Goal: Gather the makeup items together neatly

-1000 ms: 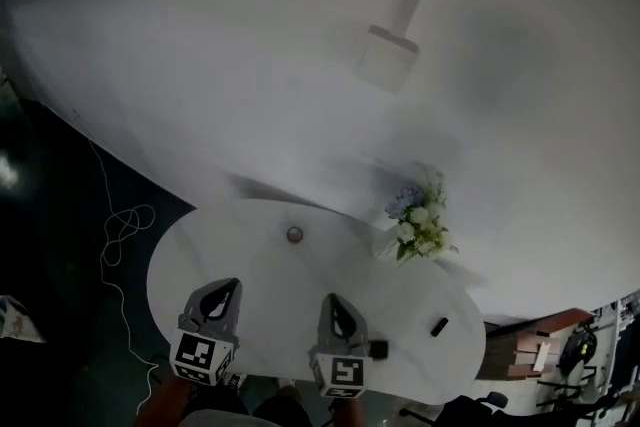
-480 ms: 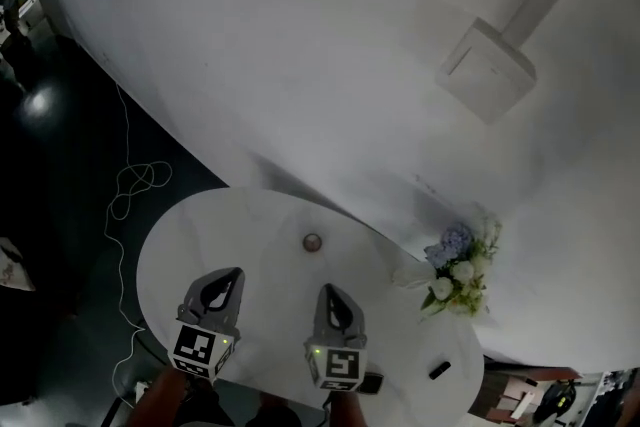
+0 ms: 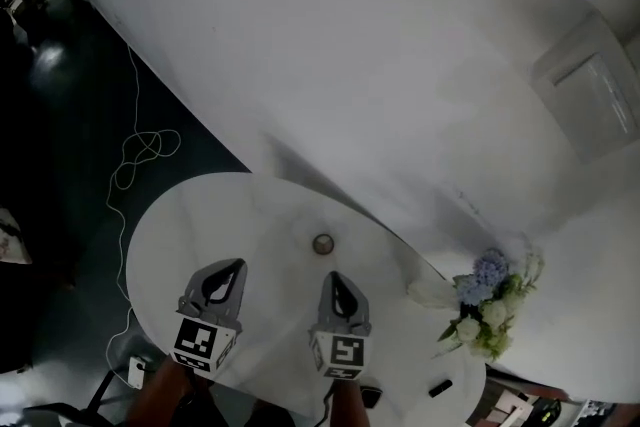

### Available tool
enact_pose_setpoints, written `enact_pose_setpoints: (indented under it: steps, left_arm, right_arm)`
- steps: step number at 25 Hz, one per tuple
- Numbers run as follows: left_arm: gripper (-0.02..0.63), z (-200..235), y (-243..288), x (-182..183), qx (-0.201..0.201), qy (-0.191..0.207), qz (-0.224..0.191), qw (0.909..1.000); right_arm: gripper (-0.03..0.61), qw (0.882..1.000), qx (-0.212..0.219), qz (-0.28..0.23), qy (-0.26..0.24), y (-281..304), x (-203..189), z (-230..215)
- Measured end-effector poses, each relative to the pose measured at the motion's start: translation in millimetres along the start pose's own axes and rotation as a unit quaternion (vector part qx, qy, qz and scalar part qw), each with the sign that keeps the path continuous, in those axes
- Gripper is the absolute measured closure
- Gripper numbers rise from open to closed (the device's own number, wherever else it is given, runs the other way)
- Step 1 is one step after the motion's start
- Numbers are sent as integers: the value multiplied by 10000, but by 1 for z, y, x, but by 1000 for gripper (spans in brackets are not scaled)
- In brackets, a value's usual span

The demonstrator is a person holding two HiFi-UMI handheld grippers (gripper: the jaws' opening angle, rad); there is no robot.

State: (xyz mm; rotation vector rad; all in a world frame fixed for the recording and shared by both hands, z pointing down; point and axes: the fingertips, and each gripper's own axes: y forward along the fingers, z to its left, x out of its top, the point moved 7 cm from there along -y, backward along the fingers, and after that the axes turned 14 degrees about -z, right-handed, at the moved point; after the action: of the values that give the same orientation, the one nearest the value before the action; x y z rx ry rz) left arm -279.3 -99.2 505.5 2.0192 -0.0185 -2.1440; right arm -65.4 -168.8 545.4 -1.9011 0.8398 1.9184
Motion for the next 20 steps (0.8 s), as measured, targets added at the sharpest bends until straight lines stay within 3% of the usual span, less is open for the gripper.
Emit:
enact_pose_setpoints:
  steps: [2, 3, 14, 20]
  left_arm:
    - [603, 2, 1, -7, 66, -12, 75, 9999]
    - [603, 3, 2, -9, 99, -19, 102, 9999]
    - [603, 12, 3, -19, 357, -131, 195, 9991]
    - [603, 19, -4, -25, 465, -149, 268, 9984]
  right_arm:
    - [565, 10000, 45, 47, 43, 9, -6, -4]
    - [509, 9999, 62, 87, 64, 13, -10, -7]
    - [313, 9965, 379, 737, -91, 67, -50, -22]
    - [308, 9928, 440, 1085, -265, 79, -68, -20]
